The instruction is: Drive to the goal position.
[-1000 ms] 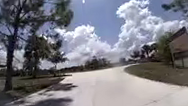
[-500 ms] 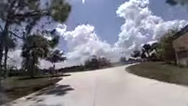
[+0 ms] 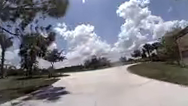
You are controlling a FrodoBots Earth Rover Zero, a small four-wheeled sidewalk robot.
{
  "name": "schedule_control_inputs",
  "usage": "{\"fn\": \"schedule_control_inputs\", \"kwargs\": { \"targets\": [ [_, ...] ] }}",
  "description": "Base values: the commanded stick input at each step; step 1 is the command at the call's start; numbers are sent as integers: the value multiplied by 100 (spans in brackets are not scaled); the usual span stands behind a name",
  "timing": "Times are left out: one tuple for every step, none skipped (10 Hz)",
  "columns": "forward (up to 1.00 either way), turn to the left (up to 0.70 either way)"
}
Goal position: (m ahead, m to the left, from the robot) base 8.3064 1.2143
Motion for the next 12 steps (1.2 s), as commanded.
{"fn": "schedule_control_inputs", "kwargs": {
  "targets": [
    [85,-1],
    [85,-1],
    [85,-1],
    [85,-1],
    [85,-1],
    [85,-1],
    [85,-1],
    [85,-1],
    [85,-1],
    [85,-1],
    [85,-1],
    [85,-1]
  ]
}}
